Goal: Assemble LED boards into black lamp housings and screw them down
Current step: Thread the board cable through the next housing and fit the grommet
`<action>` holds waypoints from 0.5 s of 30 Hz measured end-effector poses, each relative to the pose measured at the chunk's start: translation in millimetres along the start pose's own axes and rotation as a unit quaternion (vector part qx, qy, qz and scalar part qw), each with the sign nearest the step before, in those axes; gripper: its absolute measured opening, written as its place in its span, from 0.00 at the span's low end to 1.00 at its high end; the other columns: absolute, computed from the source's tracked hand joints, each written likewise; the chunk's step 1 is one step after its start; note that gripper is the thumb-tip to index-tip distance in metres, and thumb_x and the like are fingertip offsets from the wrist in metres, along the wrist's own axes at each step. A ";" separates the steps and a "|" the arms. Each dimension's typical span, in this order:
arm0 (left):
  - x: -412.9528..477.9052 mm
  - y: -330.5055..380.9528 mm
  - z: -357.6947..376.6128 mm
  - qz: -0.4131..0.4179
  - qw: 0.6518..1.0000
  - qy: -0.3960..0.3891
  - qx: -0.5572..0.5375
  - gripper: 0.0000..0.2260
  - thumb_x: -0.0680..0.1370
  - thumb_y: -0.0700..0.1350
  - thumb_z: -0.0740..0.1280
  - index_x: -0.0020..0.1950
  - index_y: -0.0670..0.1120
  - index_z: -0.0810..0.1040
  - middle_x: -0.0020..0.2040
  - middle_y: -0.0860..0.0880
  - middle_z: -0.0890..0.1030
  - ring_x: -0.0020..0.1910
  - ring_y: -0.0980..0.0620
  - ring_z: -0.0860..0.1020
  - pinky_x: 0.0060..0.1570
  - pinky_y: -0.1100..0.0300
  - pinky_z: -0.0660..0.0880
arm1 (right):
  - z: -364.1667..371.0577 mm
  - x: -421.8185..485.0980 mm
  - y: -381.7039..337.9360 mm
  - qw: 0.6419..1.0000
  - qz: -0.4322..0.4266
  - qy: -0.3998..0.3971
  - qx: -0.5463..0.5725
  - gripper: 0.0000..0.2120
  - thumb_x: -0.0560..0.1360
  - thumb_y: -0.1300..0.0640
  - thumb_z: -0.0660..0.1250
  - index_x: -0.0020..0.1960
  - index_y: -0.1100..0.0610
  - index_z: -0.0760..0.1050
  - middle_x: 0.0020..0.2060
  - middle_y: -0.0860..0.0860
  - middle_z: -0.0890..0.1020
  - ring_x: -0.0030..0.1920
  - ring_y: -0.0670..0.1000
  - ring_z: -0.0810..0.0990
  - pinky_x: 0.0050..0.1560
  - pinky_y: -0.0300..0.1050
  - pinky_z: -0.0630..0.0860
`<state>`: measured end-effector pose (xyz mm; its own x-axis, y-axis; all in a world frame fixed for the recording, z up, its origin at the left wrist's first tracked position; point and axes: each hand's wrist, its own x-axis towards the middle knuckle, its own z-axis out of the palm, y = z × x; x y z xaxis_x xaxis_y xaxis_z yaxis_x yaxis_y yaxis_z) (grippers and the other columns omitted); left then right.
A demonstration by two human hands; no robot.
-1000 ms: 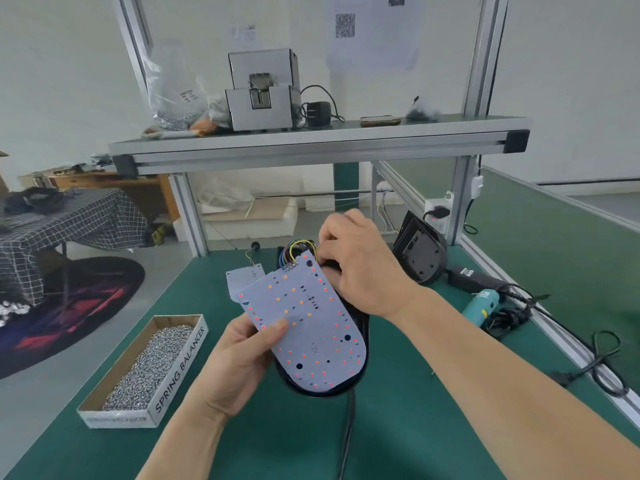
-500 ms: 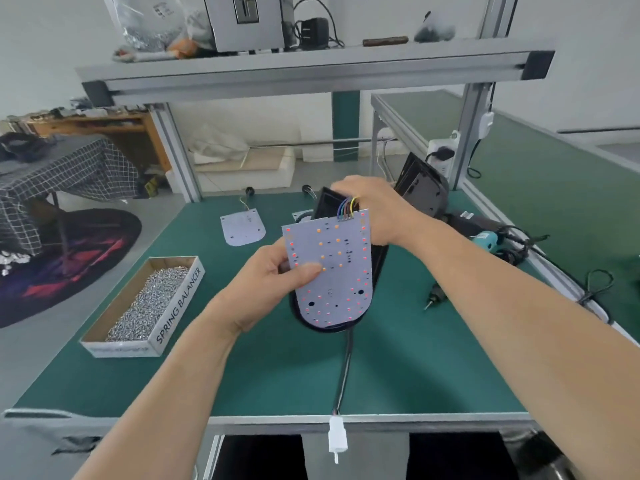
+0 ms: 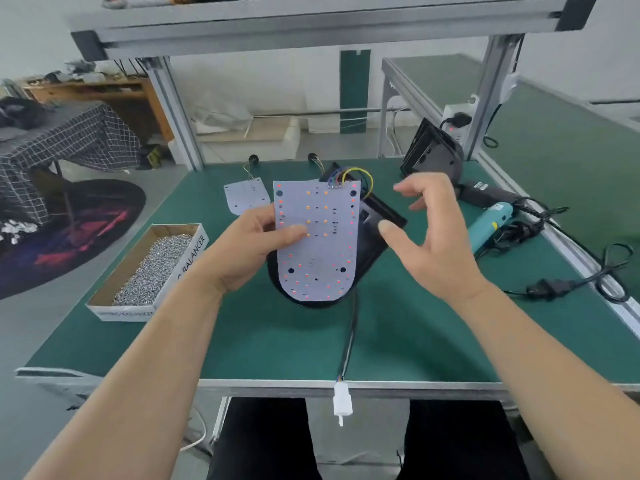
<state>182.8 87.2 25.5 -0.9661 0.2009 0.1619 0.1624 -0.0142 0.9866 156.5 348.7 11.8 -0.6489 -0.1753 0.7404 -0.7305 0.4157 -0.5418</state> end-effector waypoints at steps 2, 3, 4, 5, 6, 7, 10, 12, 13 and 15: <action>3.8 1.6 -8.6 0.007 0.994 0.076 -0.073 0.09 0.73 0.38 0.69 0.51 0.46 0.85 0.51 0.49 0.87 0.51 0.52 0.85 0.52 0.60 0.80 | -3.0 -19.6 -3.3 0.997 -0.070 0.020 -0.011 0.05 0.73 0.65 0.70 0.47 0.63 0.75 0.43 0.51 0.74 0.42 0.50 0.71 0.45 0.42 0.69; 6.3 3.1 -13.6 0.012 0.988 0.105 -0.114 0.11 0.73 0.39 0.67 0.53 0.44 0.84 0.51 0.49 0.87 0.52 0.52 0.85 0.53 0.58 0.81 | -2.0 -31.0 -4.4 0.994 -0.101 -0.038 -0.020 0.02 0.74 0.65 0.69 0.45 0.62 0.76 0.41 0.50 0.75 0.41 0.48 0.71 0.43 0.41 0.69; 8.5 4.6 -17.6 0.018 0.981 0.125 -0.145 0.14 0.73 0.39 0.66 0.58 0.42 0.82 0.53 0.48 0.87 0.53 0.51 0.84 0.56 0.56 0.81 | 0.6 -42.3 -5.1 0.983 -0.115 -0.138 -0.039 0.03 0.75 0.64 0.69 0.48 0.59 0.79 0.44 0.48 0.77 0.43 0.43 0.72 0.43 0.41 0.71; 10.5 6.4 -19.7 0.021 0.976 0.138 -0.165 0.18 0.74 0.39 0.66 0.63 0.39 0.79 0.55 0.48 0.86 0.55 0.50 0.83 0.58 0.55 0.80 | 3.8 -51.4 -4.5 0.958 -0.110 -0.257 -0.063 0.09 0.76 0.62 0.68 0.54 0.55 0.81 0.52 0.47 0.79 0.46 0.38 0.72 0.47 0.41 0.74; 12.1 8.0 -20.4 0.022 0.974 0.146 -0.174 0.21 0.74 0.40 0.65 0.67 0.37 0.76 0.57 0.47 0.85 0.56 0.49 0.83 0.60 0.54 0.79 | 7.0 -58.3 -2.5 0.922 -0.091 -0.368 -0.082 0.14 0.78 0.60 0.67 0.61 0.48 0.81 0.61 0.44 0.78 0.48 0.33 0.71 0.53 0.40 0.74; 13.1 9.0 -19.4 0.019 0.972 0.149 -0.178 0.24 0.74 0.40 0.65 0.70 0.36 0.73 0.59 0.46 0.84 0.57 0.48 0.82 0.60 0.53 0.79 | 9.9 -62.0 0.7 0.891 -0.062 -0.442 -0.087 0.16 0.79 0.57 0.67 0.64 0.44 0.80 0.67 0.41 0.75 0.51 0.28 0.68 0.59 0.39 0.72; 13.0 7.8 -14.9 0.007 0.972 0.146 -0.184 0.26 0.75 0.39 0.65 0.73 0.36 0.71 0.63 0.44 0.82 0.59 0.47 0.81 0.59 0.52 0.80 | 16.0 -52.6 11.1 0.872 -0.009 -0.488 -0.044 0.09 0.79 0.52 0.70 0.59 0.45 0.82 0.59 0.42 0.77 0.56 0.37 0.72 0.63 0.37 0.69; 11.8 6.2 -12.6 0.001 0.971 0.144 -0.191 0.25 0.75 0.39 0.65 0.73 0.37 0.71 0.65 0.43 0.80 0.60 0.46 0.81 0.58 0.52 0.80 | 18.5 -43.6 15.9 0.866 0.031 -0.498 -0.015 0.07 0.78 0.52 0.72 0.55 0.46 0.84 0.52 0.43 0.78 0.51 0.42 0.76 0.57 0.36 0.72; 11.1 5.7 -12.4 0.001 0.970 0.144 -0.196 0.25 0.75 0.40 0.65 0.72 0.38 0.72 0.65 0.44 0.81 0.59 0.47 0.82 0.57 0.52 0.81 | 19.8 -39.7 18.2 0.866 0.046 -0.498 -0.011 0.06 0.78 0.52 0.72 0.54 0.47 0.84 0.51 0.43 0.78 0.49 0.43 0.77 0.55 0.35 0.73; 10.3 5.6 -12.3 0.005 0.968 0.147 -0.204 0.21 0.75 0.40 0.65 0.68 0.40 0.75 0.60 0.46 0.84 0.57 0.49 0.83 0.54 0.54 0.81 | 25.3 -33.9 27.8 0.881 0.044 -0.466 -0.064 0.06 0.79 0.52 0.71 0.53 0.48 0.85 0.47 0.44 0.79 0.45 0.44 0.78 0.52 0.37 0.74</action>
<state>171.2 77.1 32.9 -0.9901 -0.0871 0.1102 0.1366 -0.4126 0.9006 152.8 343.6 -38.4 -0.6382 -0.7696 0.0174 -0.6776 0.5509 -0.4872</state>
